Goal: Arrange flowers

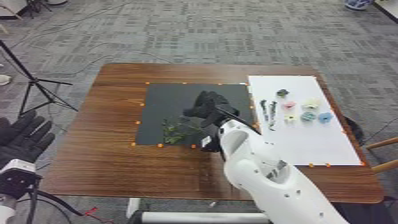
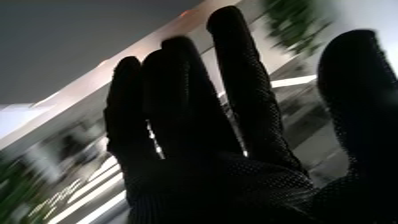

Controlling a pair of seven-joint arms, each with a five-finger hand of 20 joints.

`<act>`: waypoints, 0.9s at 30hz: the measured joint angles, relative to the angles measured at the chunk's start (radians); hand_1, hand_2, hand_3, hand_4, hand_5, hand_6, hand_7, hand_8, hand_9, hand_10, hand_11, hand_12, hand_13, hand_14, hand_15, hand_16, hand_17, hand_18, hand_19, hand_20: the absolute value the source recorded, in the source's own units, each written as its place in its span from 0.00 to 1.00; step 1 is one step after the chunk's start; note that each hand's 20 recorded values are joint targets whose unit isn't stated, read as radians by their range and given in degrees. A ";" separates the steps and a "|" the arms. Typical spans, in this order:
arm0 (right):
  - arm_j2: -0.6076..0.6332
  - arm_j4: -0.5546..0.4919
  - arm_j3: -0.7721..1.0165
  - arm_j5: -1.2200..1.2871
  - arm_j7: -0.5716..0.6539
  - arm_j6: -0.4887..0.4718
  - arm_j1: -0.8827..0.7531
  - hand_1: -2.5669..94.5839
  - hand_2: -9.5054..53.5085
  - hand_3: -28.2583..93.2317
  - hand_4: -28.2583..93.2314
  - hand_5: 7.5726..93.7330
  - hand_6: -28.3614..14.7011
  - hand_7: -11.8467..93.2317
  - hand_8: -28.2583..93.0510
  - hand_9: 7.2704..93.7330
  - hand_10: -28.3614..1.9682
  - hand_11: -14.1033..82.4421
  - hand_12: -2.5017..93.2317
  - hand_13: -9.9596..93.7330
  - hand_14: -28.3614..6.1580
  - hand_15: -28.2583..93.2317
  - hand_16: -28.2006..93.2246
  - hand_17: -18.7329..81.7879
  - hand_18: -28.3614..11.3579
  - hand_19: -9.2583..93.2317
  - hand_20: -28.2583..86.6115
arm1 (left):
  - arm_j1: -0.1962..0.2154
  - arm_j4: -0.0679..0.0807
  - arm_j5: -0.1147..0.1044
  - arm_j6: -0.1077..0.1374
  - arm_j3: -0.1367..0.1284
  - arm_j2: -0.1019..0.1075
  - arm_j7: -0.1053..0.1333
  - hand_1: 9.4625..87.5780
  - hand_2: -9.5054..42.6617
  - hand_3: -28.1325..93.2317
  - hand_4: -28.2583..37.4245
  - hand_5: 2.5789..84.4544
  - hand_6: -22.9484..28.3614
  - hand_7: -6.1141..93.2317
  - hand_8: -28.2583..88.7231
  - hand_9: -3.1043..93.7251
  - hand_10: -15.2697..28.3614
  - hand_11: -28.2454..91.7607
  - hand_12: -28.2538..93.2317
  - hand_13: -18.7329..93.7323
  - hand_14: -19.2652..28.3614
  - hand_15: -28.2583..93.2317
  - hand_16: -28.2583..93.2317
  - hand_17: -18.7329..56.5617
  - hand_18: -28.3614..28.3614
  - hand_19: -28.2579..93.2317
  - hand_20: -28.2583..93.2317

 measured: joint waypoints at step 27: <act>-0.010 0.043 0.009 0.015 -0.035 -0.330 -0.004 0.34 0.24 0.88 0.07 0.59 0.45 0.20 0.15 0.60 0.22 0.39 0.24 0.57 0.19 0.92 0.45 0.36 0.00 0.77 0.62 | -0.022 0.003 0.002 0.000 0.014 0.001 -0.018 0.22 0.44 0.82 0.02 0.45 0.60 0.16 0.18 0.37 0.66 0.36 0.34 0.36 0.68 0.41 0.23 0.22 0.69 0.36 0.33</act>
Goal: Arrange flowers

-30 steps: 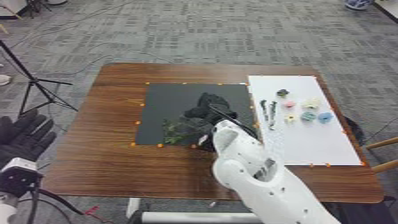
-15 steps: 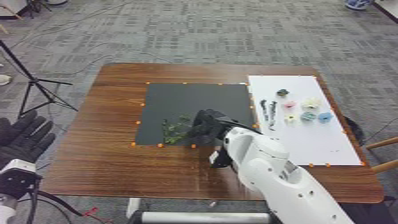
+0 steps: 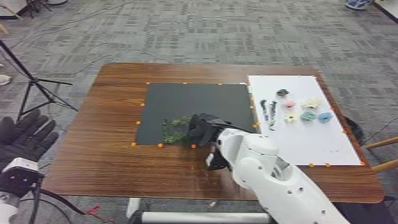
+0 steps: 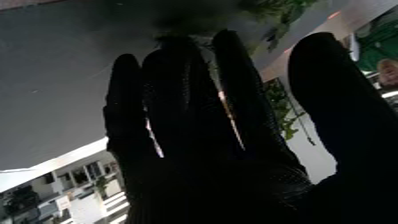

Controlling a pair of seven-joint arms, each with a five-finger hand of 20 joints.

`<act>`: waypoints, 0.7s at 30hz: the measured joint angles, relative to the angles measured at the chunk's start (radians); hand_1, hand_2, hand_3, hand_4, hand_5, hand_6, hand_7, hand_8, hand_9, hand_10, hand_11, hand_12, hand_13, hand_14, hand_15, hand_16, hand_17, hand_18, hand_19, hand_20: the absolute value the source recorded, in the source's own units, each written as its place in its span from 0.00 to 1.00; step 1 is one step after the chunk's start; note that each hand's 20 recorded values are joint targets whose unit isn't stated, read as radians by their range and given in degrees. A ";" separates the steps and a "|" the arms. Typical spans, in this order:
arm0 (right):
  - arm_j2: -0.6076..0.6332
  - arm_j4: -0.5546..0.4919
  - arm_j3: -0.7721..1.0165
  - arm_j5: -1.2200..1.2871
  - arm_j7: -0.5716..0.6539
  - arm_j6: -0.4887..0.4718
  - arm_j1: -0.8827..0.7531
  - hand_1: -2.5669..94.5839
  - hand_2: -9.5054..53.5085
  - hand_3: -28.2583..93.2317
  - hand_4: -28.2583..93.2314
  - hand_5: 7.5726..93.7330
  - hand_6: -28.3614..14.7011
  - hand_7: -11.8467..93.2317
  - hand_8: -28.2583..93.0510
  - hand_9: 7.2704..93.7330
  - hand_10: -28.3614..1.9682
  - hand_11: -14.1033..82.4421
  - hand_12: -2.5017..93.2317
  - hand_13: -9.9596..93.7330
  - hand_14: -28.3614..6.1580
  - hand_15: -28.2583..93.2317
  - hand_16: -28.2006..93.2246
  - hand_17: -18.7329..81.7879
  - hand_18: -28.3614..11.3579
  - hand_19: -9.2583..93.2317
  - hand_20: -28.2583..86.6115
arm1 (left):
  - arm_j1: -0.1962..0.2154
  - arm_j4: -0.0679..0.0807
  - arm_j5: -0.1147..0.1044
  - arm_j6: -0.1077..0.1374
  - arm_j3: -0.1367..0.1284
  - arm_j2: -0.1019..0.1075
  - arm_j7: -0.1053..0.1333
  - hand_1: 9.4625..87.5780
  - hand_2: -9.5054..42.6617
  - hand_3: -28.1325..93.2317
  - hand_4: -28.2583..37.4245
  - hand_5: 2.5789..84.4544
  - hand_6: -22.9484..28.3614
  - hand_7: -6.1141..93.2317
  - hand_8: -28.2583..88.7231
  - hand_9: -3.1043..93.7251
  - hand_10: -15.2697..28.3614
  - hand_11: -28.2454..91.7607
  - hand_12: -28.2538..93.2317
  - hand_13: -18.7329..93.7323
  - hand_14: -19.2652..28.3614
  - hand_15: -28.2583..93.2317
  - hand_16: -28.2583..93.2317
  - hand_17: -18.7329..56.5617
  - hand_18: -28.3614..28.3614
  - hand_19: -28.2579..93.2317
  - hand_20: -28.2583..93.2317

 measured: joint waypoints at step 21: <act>-0.017 -0.014 -0.031 0.044 0.195 0.009 0.022 0.32 0.28 0.85 0.08 0.54 0.45 0.18 0.16 0.62 0.13 0.44 0.26 0.59 0.15 0.90 0.50 0.40 0.00 0.80 0.61 | 0.009 -0.001 0.000 0.000 -0.001 -0.004 0.001 0.22 0.45 0.81 0.03 0.45 0.61 0.16 0.18 0.37 0.66 0.36 0.34 0.36 0.68 0.41 0.23 0.21 0.69 0.37 0.33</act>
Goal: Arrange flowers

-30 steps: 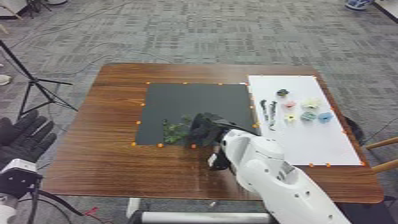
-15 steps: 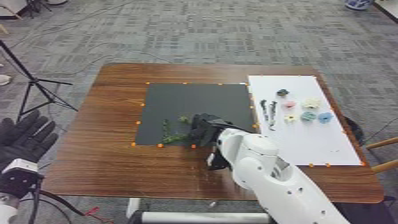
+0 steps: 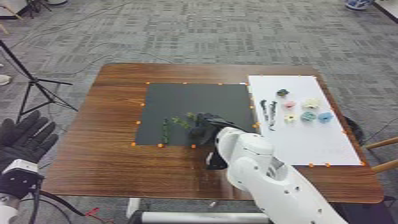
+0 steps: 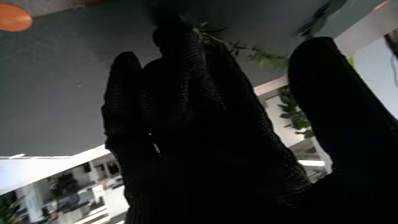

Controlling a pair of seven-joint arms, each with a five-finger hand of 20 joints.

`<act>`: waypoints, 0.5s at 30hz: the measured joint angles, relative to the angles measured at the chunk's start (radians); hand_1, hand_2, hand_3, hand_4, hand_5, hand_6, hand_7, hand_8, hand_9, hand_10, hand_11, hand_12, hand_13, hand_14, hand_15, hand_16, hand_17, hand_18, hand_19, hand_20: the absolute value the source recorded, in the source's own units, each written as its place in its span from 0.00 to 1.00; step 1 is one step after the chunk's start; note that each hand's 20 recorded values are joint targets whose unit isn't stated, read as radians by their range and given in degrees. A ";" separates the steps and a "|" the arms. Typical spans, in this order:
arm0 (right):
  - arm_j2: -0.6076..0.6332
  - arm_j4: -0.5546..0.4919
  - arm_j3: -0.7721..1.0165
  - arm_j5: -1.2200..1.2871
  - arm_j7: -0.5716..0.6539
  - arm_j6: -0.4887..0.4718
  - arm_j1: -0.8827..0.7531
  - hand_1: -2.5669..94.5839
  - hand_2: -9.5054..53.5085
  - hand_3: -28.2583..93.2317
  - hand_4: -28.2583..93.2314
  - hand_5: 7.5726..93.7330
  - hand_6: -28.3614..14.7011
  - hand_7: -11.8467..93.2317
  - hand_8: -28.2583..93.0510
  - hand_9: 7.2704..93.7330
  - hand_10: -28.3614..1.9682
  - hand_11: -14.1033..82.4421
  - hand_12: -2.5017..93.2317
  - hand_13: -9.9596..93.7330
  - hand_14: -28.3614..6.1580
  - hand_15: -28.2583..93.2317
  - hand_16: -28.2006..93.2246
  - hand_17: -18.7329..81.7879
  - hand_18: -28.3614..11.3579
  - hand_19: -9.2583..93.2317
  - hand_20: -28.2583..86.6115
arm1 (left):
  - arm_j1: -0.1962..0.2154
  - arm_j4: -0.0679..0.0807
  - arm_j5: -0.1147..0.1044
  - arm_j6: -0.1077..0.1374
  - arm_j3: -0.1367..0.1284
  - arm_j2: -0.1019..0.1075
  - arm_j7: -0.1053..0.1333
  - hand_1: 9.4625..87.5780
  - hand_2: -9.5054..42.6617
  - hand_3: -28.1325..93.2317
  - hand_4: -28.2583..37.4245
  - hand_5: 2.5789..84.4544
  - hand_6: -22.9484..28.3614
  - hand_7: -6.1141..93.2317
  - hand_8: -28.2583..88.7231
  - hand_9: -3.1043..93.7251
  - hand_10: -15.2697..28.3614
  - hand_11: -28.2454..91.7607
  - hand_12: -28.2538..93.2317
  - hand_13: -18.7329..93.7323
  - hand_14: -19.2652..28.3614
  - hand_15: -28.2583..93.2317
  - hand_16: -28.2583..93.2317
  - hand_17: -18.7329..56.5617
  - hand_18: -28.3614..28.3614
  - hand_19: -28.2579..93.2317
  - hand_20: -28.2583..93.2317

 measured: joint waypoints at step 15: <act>0.008 -0.079 0.008 0.026 -0.005 0.082 -0.050 0.30 0.24 0.82 0.07 0.50 0.46 0.18 0.16 0.62 0.10 0.38 0.24 0.60 0.14 0.88 0.49 0.41 0.00 0.79 0.59 | -0.008 0.001 0.002 0.001 0.002 0.000 -0.011 0.22 0.46 0.81 0.03 0.45 0.61 0.16 0.18 0.37 0.66 0.36 0.35 0.36 0.68 0.42 0.23 0.21 0.69 0.37 0.33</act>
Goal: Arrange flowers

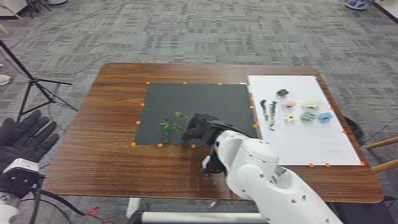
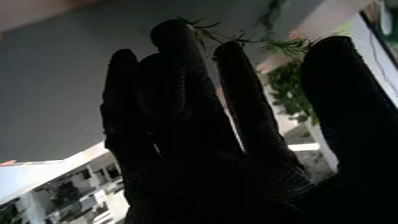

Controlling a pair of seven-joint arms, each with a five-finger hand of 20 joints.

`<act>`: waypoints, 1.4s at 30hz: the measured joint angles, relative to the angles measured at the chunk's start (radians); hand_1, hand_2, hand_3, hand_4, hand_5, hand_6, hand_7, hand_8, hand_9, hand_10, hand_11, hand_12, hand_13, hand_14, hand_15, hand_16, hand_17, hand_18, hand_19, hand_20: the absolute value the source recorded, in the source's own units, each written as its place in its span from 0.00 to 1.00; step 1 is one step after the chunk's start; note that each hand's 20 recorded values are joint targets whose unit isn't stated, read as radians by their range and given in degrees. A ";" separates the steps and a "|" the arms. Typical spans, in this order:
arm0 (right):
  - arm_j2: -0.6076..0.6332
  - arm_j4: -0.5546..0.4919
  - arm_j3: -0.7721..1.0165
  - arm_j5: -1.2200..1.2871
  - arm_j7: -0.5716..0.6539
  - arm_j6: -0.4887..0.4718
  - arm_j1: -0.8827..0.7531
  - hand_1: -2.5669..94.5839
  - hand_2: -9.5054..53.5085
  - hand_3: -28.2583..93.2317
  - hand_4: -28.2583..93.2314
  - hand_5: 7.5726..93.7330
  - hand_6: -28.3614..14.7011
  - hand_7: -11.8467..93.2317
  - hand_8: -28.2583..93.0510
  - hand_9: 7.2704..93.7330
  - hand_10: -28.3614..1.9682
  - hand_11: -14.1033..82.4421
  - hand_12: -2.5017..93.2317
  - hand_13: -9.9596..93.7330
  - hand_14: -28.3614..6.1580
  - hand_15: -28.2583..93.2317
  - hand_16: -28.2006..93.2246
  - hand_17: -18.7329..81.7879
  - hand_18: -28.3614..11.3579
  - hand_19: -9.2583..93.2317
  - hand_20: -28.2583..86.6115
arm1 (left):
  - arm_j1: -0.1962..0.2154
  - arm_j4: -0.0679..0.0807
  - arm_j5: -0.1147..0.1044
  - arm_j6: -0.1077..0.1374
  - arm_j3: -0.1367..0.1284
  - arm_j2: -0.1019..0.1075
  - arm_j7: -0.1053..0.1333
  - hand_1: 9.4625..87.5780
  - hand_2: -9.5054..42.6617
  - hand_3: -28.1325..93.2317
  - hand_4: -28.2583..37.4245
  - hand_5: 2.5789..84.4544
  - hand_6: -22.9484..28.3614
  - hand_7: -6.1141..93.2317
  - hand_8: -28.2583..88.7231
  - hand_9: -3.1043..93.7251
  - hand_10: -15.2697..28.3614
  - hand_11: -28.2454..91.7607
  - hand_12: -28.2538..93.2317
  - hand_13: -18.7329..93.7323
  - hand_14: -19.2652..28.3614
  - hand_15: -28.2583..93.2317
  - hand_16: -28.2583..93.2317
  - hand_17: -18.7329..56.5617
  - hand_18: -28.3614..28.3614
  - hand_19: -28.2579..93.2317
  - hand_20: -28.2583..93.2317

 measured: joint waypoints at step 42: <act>0.022 -0.021 -0.015 -0.047 -0.125 -0.105 -0.028 0.33 0.33 0.83 0.08 0.64 0.56 0.21 0.14 0.51 0.10 0.33 0.21 0.53 0.13 0.87 0.45 0.36 0.00 0.78 0.57 | 0.008 0.000 0.000 0.003 0.017 0.000 0.001 0.23 0.47 0.81 0.03 0.45 0.61 0.16 0.18 0.37 0.67 0.36 0.35 0.36 0.69 0.42 0.23 0.21 0.70 0.38 0.33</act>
